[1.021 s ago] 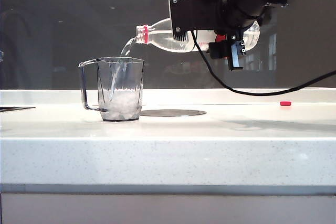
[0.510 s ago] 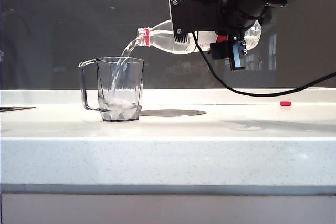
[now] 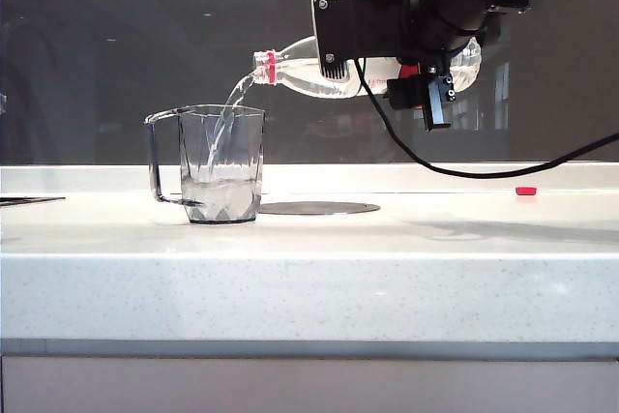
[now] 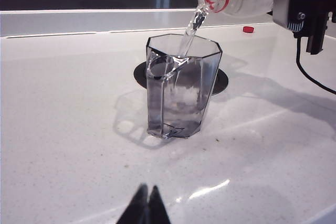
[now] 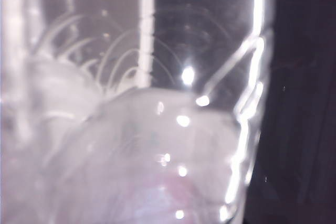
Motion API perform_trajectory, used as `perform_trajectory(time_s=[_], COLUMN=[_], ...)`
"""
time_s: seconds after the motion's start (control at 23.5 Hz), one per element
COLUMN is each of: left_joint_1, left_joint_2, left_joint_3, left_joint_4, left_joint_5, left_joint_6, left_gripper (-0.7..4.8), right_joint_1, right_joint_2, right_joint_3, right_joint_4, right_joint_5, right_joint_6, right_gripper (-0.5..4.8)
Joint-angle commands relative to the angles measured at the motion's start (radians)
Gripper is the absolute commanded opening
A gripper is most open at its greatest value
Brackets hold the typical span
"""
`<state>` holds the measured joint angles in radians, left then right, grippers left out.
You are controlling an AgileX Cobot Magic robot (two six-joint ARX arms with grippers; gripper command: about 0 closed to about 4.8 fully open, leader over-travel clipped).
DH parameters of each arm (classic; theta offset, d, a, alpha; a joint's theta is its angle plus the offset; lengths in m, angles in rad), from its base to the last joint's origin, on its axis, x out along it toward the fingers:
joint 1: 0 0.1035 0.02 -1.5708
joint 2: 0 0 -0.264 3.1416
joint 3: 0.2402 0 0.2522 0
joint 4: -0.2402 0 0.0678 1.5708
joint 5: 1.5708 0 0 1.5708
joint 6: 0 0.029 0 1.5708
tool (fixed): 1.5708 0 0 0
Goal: Pick up the mineral water bottle on the table and pour water into the mug until it's half full.
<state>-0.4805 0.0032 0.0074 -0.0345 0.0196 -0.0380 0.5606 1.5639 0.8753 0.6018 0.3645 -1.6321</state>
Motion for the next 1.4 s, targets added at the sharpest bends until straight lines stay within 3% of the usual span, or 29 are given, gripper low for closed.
perform_trajectory(time_s=[0.04,1.4], left_joint_1=[0.0,0.0], left_joint_2=[0.001,0.0], left_joint_3=[0.003,0.003], left_joint_4=[0.013,0.013], left_joint_5=[0.003,0.003], left_joint_6=[0.002,0.002], left_gripper=[-0.04,-0.04], right_joint_1=[0.002,0.008], right_joint_2=[-0.01,-0.01], right_joint_3=[0.01,0.01], right_joint_4=[0.053,0.045], right_joint_5=[0.003,0.003], right_joint_6=[0.004,-0.025], right_gripper=[3.04,3.04])
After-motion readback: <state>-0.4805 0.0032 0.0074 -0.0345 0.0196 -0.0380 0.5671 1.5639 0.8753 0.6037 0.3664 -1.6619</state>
